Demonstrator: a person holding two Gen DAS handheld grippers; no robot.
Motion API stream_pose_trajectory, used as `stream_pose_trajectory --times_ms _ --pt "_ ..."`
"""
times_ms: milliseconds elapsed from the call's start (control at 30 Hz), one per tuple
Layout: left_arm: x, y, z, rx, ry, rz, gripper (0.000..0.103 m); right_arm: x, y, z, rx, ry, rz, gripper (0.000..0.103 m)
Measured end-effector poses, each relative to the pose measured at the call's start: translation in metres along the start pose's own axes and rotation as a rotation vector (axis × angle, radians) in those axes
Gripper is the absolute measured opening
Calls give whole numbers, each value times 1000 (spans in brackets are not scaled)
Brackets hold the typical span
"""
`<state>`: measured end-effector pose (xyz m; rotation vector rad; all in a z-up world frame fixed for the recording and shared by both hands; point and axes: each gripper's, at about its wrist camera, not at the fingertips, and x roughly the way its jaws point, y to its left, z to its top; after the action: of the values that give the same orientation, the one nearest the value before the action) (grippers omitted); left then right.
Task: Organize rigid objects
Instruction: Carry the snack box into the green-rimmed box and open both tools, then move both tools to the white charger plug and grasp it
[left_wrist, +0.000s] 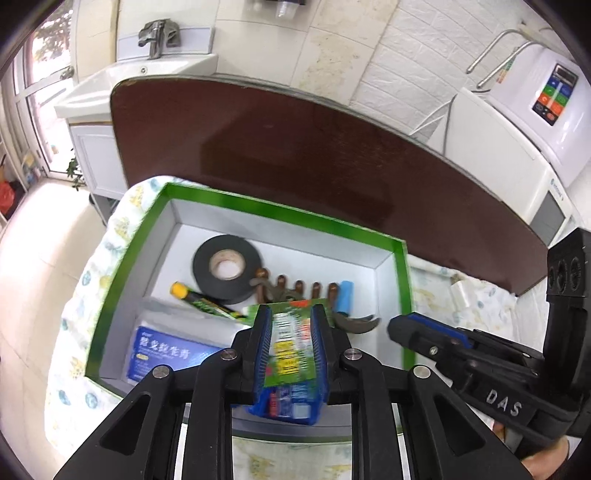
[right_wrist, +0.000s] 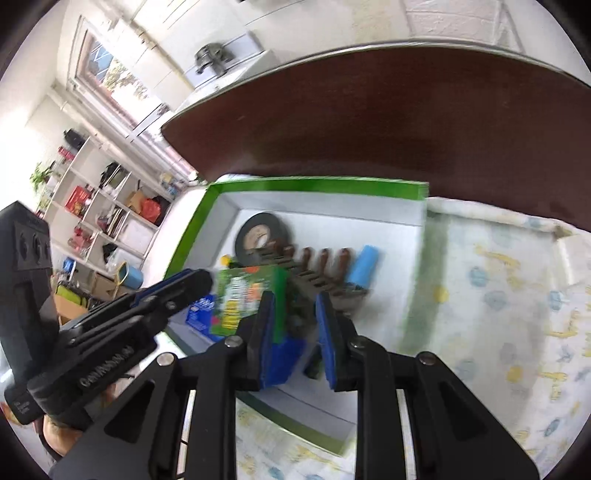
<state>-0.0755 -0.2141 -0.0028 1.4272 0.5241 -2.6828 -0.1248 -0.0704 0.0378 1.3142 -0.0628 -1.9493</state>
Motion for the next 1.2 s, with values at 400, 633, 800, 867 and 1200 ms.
stream_pose_trajectory --times_ms 400,633,800,867,1200 --pt "55 -155 -8 182 133 -155 26 -94 -184 -27 346 -133 -211 26" --pt "126 -223 -7 199 256 -193 26 -96 -242 -29 422 -140 -170 26" --pt "154 -238 1 192 268 -152 26 -81 -260 -12 423 -137 -124 26" --pt "164 -241 3 192 279 -141 26 -74 -265 -7 416 -133 -98 26" --pt "186 -241 8 152 297 -182 24 -56 -282 0 439 -111 -12 22"
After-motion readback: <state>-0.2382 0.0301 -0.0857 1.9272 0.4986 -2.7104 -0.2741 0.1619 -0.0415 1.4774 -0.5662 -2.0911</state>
